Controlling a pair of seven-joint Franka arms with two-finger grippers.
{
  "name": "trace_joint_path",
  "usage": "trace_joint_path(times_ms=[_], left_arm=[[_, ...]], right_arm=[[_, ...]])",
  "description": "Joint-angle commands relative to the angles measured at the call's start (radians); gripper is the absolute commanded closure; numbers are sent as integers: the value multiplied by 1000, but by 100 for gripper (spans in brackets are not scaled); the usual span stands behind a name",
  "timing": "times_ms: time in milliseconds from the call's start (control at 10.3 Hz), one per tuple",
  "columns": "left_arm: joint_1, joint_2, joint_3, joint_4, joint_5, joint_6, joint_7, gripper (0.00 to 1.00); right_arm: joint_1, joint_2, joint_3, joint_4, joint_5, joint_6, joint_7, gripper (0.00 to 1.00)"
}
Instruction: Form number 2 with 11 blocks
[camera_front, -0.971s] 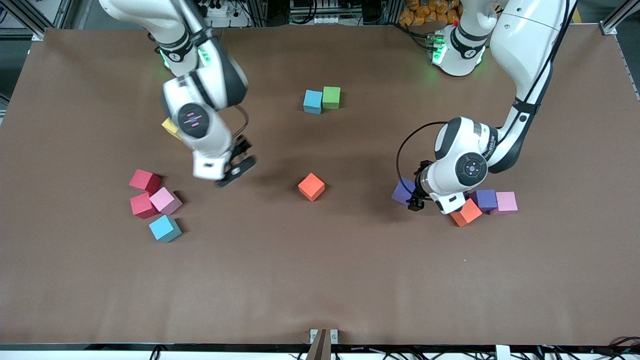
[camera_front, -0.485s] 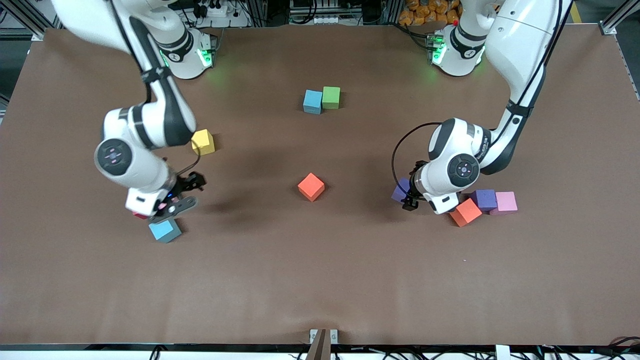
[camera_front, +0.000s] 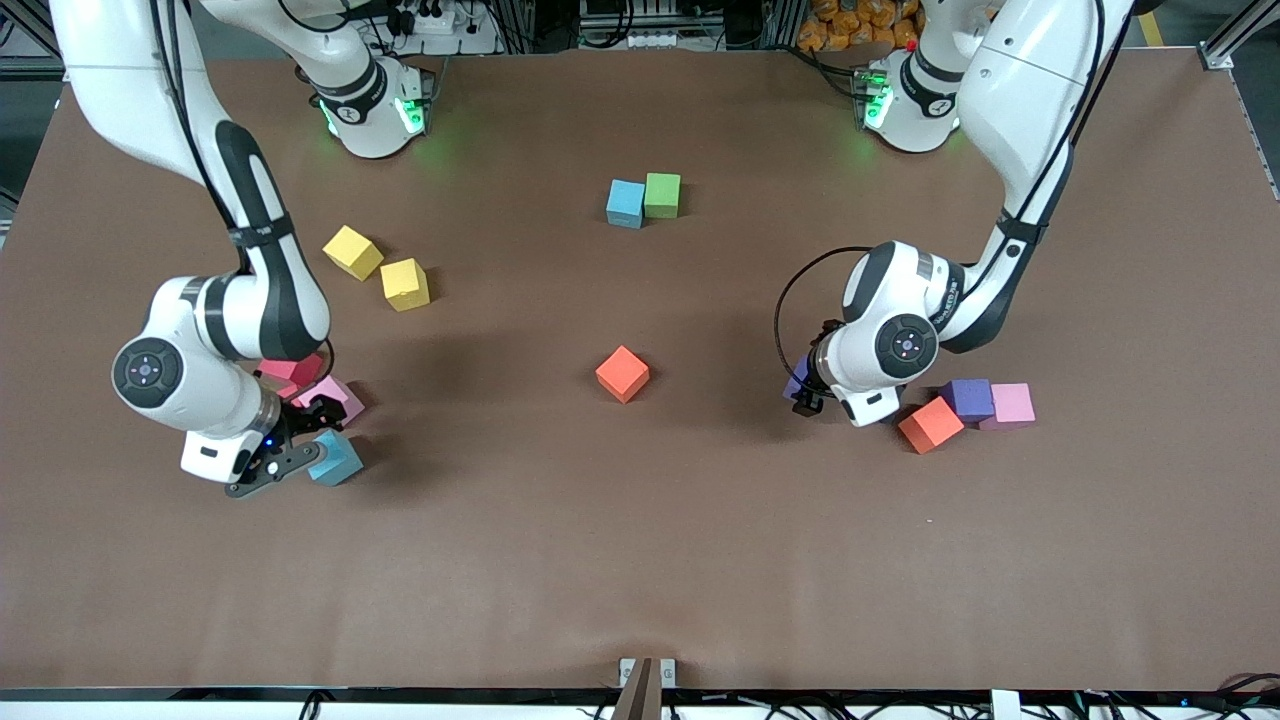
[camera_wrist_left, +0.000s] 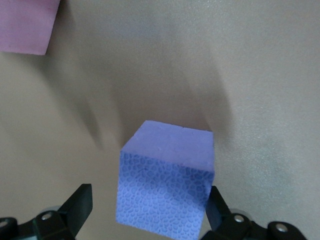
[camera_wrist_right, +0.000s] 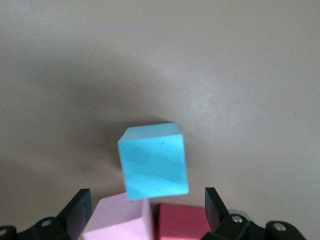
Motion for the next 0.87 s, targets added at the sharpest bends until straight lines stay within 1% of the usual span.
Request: trace_joint_path(times_ms=[0,97,194,291,388,583,680,777], left_arm=[[-8,21,9,14,-9,-17,140,47],[-8,24,9,9,-10,-17,202,58],[-10,21,9,10,-10,-17,216,69],[-13,16,8,14,-9,-17,216,86],[-25,15,5,14,-9,-17,221,100],[-25,4,3,23,-7,-18,247,100],[-25,-19,2,21,-6,-32,268,100],[-20,-46,-1,23,-6,-106,335,100]], right_arm=[[-28,73,20,45,57,63,-77,0],[-34,95,20,45,93,94,-106,0],[-36,106,19,48,126,96,-134,0],[-39,109,20,48,140,96,-142,0],[-39,113,20,48,143,98,-143,0],[-37,115,20,48,143,99,-145,0],[-37,119,20,48,143,99,-145,0],[-37,121,20,48,143,98,-145,2]])
